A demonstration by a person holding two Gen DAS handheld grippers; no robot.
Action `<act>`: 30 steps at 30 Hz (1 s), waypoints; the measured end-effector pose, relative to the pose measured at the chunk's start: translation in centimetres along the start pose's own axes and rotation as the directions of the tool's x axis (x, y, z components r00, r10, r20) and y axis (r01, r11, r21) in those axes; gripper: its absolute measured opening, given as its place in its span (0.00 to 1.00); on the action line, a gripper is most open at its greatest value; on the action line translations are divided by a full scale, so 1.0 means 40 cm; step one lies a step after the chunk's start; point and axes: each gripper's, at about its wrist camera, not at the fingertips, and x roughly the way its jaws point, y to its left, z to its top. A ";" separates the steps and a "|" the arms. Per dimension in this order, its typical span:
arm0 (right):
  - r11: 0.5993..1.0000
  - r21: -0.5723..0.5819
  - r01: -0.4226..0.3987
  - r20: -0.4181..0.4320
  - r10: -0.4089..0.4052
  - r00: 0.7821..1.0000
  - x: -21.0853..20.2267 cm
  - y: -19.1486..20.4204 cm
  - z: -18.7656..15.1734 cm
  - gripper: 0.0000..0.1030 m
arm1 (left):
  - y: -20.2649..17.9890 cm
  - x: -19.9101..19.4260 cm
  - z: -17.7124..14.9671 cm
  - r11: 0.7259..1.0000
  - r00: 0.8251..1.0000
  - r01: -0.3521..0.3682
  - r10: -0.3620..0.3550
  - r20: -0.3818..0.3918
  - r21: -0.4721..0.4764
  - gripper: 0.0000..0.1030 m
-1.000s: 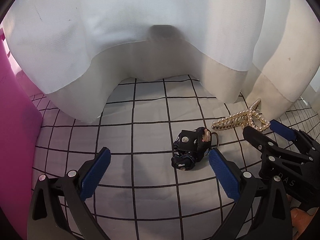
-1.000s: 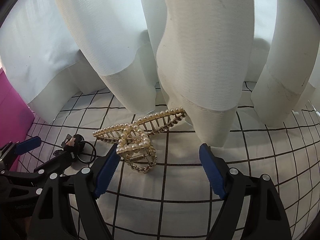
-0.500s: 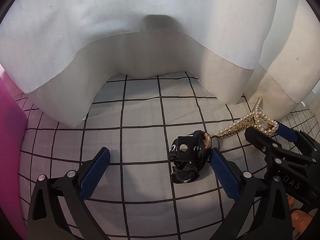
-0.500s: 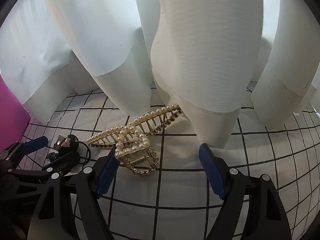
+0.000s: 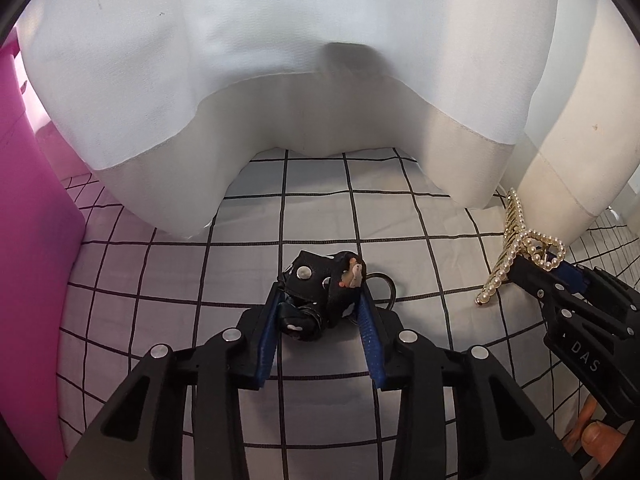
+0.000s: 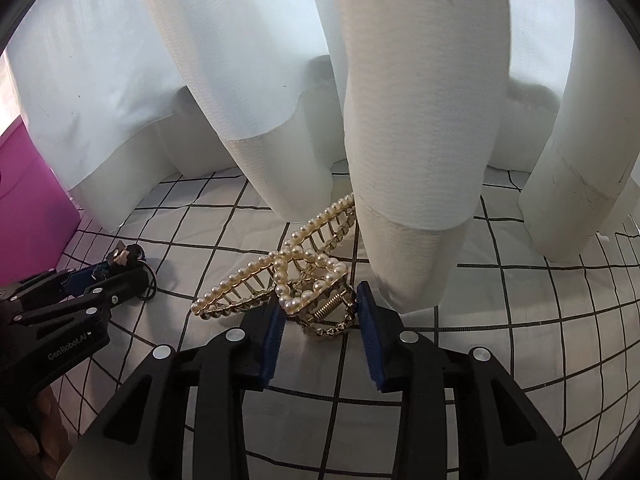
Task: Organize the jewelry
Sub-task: 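Grasp the black hair clip with the left tool while the right tool grasps the pearl claw clip, then lift both clips and carry them over the pink tub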
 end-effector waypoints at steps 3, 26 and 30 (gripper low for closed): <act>0.999 -0.017 -0.027 0.001 0.027 1.000 -0.021 0.005 -0.019 0.33 | 0.005 -0.024 -0.026 1.000 1.000 0.002 -0.002 -0.002 -0.012 0.35; 0.981 -0.055 -0.186 -0.012 0.186 0.983 -0.202 -0.065 -0.092 0.30 | -0.076 -0.266 -0.128 0.995 0.999 -0.019 0.021 0.028 -0.096 0.35; 0.975 -0.083 -0.206 -0.046 0.203 0.978 -0.202 -0.070 -0.091 0.30 | -0.081 -0.290 -0.130 0.993 0.998 -0.038 0.042 0.035 -0.116 0.35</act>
